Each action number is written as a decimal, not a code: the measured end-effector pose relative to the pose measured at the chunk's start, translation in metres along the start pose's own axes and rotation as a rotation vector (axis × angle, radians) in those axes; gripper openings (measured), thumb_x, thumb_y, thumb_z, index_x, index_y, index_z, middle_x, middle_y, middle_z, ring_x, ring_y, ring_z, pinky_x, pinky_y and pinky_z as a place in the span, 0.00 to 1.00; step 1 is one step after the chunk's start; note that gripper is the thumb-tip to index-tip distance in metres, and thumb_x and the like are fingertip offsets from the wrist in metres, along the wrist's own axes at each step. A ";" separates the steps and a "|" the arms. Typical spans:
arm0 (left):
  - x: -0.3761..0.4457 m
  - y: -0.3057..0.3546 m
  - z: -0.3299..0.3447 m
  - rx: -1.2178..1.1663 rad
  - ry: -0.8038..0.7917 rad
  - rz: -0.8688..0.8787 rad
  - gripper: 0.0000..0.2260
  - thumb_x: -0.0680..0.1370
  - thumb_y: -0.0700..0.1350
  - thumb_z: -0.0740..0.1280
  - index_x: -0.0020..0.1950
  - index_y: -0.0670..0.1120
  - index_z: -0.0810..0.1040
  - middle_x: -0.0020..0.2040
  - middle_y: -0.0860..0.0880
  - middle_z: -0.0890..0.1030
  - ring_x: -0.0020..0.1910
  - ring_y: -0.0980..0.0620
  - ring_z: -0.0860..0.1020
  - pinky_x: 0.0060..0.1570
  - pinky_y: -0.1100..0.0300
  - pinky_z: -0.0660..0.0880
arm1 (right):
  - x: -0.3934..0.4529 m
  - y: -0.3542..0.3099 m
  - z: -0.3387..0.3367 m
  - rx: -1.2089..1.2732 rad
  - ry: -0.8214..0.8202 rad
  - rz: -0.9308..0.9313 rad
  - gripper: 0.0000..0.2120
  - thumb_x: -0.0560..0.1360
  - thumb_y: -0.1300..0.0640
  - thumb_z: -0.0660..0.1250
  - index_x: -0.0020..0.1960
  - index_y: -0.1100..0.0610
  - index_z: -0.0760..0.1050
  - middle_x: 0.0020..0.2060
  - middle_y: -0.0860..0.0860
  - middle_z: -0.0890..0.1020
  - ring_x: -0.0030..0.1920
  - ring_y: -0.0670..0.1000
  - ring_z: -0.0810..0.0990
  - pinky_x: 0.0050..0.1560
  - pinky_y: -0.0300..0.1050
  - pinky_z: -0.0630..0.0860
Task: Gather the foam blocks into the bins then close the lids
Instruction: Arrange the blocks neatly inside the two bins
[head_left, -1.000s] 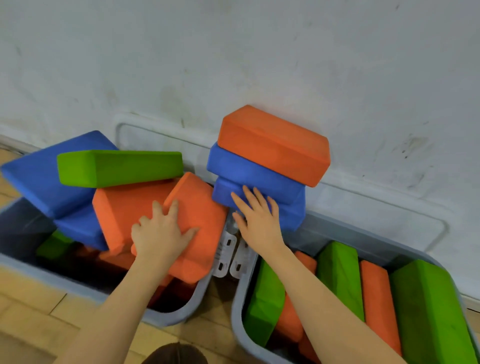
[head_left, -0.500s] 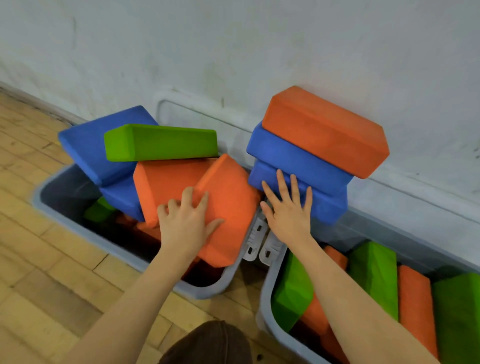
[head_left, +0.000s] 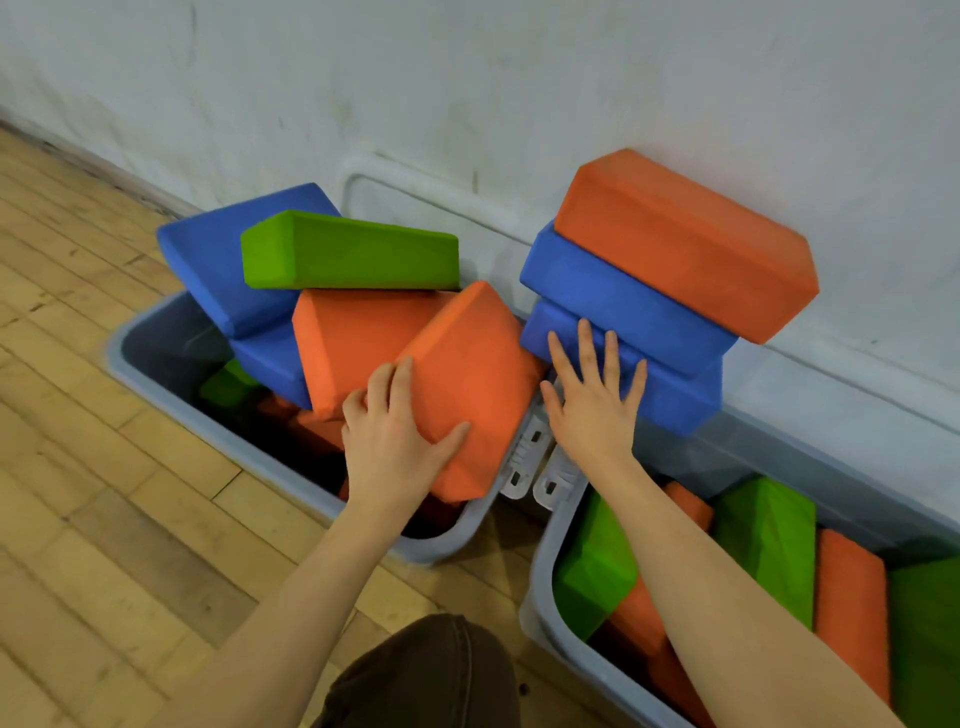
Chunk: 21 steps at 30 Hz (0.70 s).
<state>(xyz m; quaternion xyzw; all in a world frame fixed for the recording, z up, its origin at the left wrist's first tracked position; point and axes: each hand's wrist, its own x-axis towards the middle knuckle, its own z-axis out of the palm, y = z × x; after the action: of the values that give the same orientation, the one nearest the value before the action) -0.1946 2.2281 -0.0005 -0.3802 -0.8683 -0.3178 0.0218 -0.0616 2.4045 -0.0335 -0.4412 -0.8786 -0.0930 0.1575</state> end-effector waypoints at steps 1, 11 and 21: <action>0.002 0.002 -0.003 -0.027 0.039 0.035 0.39 0.67 0.65 0.64 0.71 0.43 0.66 0.66 0.43 0.69 0.59 0.34 0.68 0.56 0.41 0.69 | 0.000 0.002 0.000 -0.004 0.009 0.007 0.26 0.79 0.44 0.54 0.75 0.45 0.57 0.77 0.49 0.55 0.76 0.56 0.53 0.71 0.65 0.43; 0.004 0.021 -0.030 -0.101 0.305 0.322 0.24 0.71 0.52 0.67 0.66 0.49 0.70 0.63 0.53 0.71 0.62 0.38 0.66 0.57 0.43 0.65 | -0.002 0.013 -0.018 -0.021 -0.065 -0.033 0.26 0.77 0.44 0.48 0.74 0.46 0.62 0.75 0.49 0.62 0.74 0.55 0.59 0.70 0.66 0.51; 0.003 0.022 -0.068 -0.073 0.400 0.435 0.21 0.73 0.48 0.69 0.65 0.46 0.71 0.63 0.50 0.70 0.66 0.39 0.65 0.66 0.46 0.60 | -0.011 0.001 -0.026 0.120 -0.363 0.017 0.25 0.81 0.41 0.40 0.77 0.42 0.42 0.76 0.44 0.41 0.76 0.49 0.38 0.72 0.60 0.38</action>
<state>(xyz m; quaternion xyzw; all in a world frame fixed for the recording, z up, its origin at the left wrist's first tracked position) -0.1960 2.2028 0.0661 -0.4877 -0.7329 -0.4052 0.2467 -0.0493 2.3888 -0.0132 -0.4479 -0.8928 0.0420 0.0233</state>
